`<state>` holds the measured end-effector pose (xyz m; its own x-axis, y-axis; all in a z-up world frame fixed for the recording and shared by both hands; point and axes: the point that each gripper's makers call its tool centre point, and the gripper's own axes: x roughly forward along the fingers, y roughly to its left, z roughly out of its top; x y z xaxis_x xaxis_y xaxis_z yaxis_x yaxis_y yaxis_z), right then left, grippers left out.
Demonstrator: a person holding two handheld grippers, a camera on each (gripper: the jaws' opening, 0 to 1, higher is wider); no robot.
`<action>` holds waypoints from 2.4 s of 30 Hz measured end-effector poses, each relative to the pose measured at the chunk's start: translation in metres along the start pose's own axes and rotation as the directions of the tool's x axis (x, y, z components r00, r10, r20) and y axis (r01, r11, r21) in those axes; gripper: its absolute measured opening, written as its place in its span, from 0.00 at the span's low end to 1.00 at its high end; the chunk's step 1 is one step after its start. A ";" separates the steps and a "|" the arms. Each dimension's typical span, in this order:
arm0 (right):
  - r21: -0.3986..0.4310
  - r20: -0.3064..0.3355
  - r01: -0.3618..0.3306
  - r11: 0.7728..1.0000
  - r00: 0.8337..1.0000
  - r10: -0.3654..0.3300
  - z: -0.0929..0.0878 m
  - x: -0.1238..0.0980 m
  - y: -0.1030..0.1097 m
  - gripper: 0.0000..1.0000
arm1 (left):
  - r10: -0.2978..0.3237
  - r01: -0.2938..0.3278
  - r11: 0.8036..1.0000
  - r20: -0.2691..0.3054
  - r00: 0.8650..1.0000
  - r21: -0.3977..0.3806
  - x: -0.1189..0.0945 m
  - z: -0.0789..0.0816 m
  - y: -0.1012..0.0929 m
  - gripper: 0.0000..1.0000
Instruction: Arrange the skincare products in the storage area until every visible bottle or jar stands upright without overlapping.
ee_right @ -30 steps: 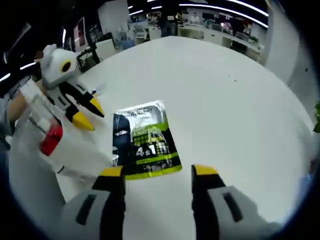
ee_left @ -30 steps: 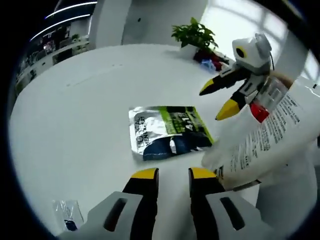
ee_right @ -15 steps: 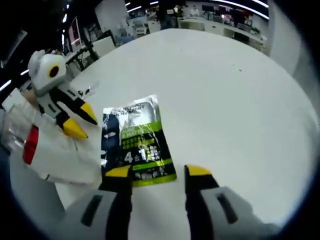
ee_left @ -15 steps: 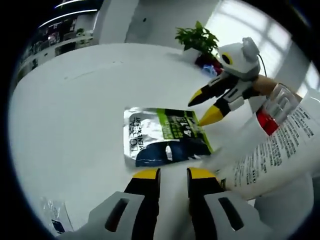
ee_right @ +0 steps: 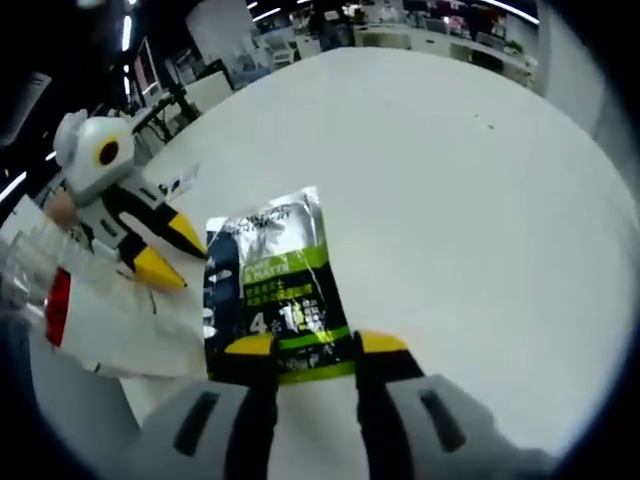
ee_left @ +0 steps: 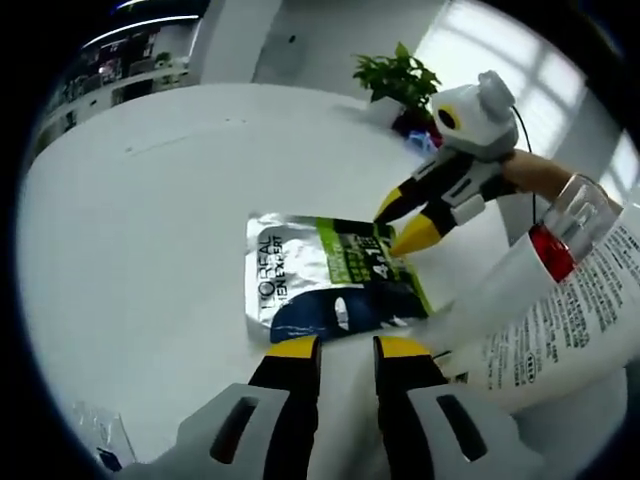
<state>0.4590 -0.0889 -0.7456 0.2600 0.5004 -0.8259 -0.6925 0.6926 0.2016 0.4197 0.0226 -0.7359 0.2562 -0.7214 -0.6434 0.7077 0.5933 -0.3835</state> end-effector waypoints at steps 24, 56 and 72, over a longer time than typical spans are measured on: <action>0.056 0.046 0.037 0.998 0.998 -0.039 -0.003 -0.004 0.009 0.21 | 0.030 -0.024 0.997 0.068 0.997 -0.078 0.023 0.028 0.016 0.16; 0.104 0.109 0.014 0.994 0.994 -0.025 -0.004 -0.001 0.017 0.19 | 0.005 -0.003 0.999 -0.074 0.997 0.032 0.022 0.036 0.030 0.25; 0.296 0.226 -0.104 0.950 0.974 0.036 -0.001 0.005 0.011 0.11 | -0.040 0.041 0.992 0.006 0.999 -0.118 0.027 0.036 0.022 0.23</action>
<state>0.4518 -0.0793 -0.7485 0.3796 0.6295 -0.6779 -0.4859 0.7592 0.4330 0.4660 0.0034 -0.7385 0.2313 -0.7469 -0.6234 0.6352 0.6013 -0.4847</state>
